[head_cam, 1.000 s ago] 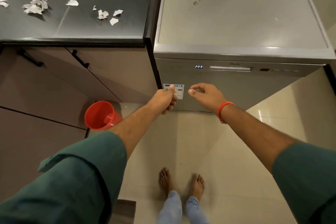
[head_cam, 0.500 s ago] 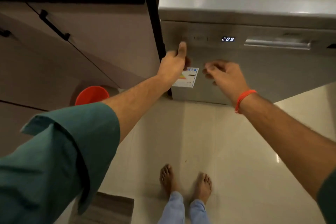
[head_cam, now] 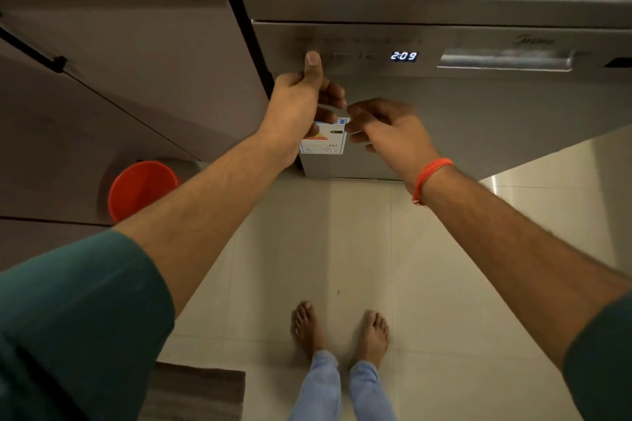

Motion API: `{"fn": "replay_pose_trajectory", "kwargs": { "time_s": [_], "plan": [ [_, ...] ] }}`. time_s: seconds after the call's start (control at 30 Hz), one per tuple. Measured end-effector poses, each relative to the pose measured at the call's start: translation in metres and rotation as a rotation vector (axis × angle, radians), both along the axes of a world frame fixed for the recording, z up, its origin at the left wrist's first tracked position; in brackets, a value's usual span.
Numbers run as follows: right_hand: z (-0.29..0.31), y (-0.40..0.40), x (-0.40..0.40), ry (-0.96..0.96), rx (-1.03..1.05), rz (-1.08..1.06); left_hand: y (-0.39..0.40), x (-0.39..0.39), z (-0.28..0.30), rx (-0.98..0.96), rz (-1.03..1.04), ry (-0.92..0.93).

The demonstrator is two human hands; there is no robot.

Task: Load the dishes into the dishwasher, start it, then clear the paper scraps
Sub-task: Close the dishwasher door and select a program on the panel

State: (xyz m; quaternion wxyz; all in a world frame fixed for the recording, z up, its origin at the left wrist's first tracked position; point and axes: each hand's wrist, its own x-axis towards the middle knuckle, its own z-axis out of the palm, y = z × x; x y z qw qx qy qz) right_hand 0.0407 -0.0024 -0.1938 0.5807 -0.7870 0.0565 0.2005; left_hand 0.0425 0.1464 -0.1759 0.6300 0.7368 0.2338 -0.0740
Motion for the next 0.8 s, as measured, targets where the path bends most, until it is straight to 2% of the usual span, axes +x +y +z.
{"fn": "replay_pose_trajectory", "kwargs": {
  "time_s": [0.13, 0.3, 0.7, 0.8],
  "plan": [
    [0.003, -0.002, 0.011, -0.002, 0.006, -0.02, 0.009, 0.001, -0.004, 0.032, 0.012, 0.002],
    [0.005, 0.001, 0.014, -0.002, -0.013, -0.021, 0.004, -0.003, -0.007, 0.029, 0.122, 0.031],
    [0.011, 0.001, 0.007, -0.019, -0.01, -0.031, -0.008, -0.007, -0.001, 0.023, 0.133, 0.014],
    [0.01, 0.001, 0.008, -0.026, -0.017, -0.011, -0.011, -0.005, 0.006, -0.046, 0.157, 0.017]
  ]
}}
